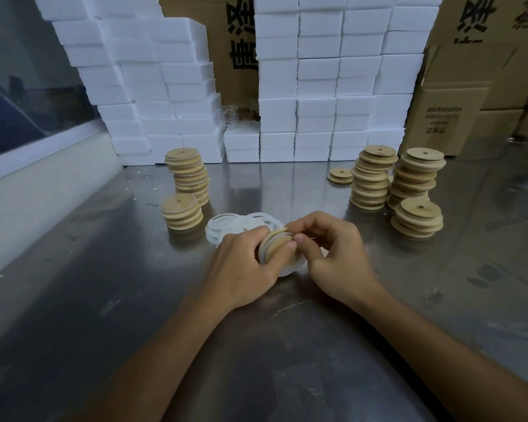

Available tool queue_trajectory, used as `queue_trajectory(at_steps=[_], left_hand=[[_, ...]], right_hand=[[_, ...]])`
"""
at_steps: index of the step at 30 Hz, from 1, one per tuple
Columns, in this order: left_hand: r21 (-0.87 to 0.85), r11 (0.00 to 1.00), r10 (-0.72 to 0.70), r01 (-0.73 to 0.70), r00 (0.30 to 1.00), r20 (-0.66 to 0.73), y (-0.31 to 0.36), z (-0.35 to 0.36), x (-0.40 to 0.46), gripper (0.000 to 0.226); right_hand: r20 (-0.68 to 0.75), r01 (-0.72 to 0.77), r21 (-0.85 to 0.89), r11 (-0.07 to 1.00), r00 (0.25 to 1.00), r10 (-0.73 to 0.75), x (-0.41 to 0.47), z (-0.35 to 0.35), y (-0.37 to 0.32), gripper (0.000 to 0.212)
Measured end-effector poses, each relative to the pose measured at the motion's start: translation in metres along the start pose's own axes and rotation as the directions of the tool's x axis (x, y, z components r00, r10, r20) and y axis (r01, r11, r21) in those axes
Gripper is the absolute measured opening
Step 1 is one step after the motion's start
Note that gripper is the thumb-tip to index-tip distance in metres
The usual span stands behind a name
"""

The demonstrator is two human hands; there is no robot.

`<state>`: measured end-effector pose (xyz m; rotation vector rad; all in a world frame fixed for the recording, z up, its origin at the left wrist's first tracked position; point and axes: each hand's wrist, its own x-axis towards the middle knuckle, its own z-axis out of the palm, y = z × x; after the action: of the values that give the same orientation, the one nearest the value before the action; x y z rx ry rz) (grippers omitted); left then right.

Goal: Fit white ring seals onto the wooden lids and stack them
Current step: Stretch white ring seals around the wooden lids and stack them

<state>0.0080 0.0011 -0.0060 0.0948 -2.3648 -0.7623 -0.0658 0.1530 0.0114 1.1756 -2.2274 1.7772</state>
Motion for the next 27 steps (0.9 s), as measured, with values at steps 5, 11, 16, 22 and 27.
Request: queue_trajectory(at_steps=[5,11,16,22,27], left_hand=[[-0.049,0.999,-0.001,0.005,0.997,0.081,-0.005,-0.002,-0.001,0.055],[-0.068,0.994,0.085,-0.086,0.996,-0.026,-0.001,0.001,-0.002,0.052],[-0.009,0.986,0.163,-0.167,0.968,-0.189,0.005,0.004,-0.001,0.048],[-0.014,0.99,0.132,-0.14,0.958,-0.255,0.01,0.011,-0.001,0.058],[-0.082,0.99,0.085,-0.112,0.956,-0.281,0.013,0.012,0.0,0.059]], right_hand=[[0.055,-0.044,0.086,0.995,0.998,0.039,0.001,0.0,0.0,0.018],[0.117,-0.122,0.222,0.967,0.988,0.097,0.004,-0.002,0.003,0.006],[0.146,-0.325,0.426,0.844,0.946,0.291,0.005,-0.001,0.003,0.017],[0.27,-0.504,0.634,0.586,0.855,0.443,0.008,-0.005,0.002,0.021],[0.3,-0.516,0.667,0.538,0.847,0.439,0.01,-0.008,0.003,0.015]])
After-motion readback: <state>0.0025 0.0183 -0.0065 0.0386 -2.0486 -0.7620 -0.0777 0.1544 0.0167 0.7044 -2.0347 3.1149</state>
